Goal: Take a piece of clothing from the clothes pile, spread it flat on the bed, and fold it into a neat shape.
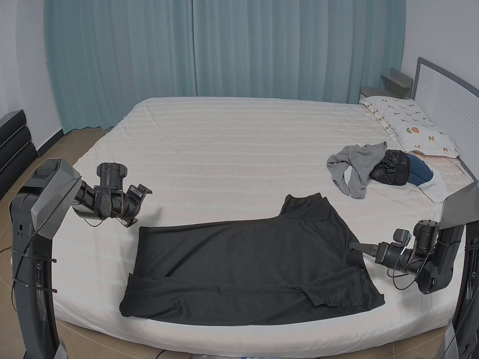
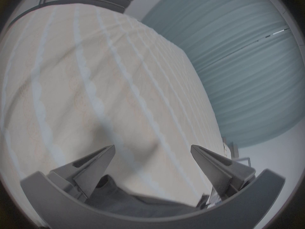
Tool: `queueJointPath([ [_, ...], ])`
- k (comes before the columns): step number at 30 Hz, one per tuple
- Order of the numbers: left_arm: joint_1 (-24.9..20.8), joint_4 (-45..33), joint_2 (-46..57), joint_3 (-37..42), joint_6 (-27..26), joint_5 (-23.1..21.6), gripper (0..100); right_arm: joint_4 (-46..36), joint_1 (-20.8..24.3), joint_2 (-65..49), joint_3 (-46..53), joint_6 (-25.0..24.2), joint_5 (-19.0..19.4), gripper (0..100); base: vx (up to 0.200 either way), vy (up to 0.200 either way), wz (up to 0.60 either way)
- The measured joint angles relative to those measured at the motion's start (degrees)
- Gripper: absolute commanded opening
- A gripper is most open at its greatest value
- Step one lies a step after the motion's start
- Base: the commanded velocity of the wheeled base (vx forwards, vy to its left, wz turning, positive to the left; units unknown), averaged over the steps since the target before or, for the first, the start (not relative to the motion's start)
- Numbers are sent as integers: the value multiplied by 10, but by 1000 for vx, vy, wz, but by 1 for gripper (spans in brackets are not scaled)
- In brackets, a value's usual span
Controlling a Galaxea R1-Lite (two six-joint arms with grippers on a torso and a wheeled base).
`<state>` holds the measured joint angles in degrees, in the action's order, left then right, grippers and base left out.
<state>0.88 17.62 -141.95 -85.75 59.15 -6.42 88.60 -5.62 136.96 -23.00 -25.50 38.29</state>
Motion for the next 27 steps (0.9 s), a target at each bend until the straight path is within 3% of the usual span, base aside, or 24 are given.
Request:
queueJointPath([
  [4,12,5,16,46,-63,-51,100,0,0,2,0,0,0,100,0,0,0],
  [10,18,23,32,99,-150,-81,100,0,0,3,1,0,1,100,0,0,0],
  [13,18,73,36,132,-178,-97,100,0,0,4,2,0,2,100,0,0,0],
  [19,15,166,37,179,-208,-110,100,0,5,4,3,0,2,100,0,0,0],
  [27,11,174,27,193,-220,-113,100,0,12,4,3,-1,3,100,0,0,0],
])
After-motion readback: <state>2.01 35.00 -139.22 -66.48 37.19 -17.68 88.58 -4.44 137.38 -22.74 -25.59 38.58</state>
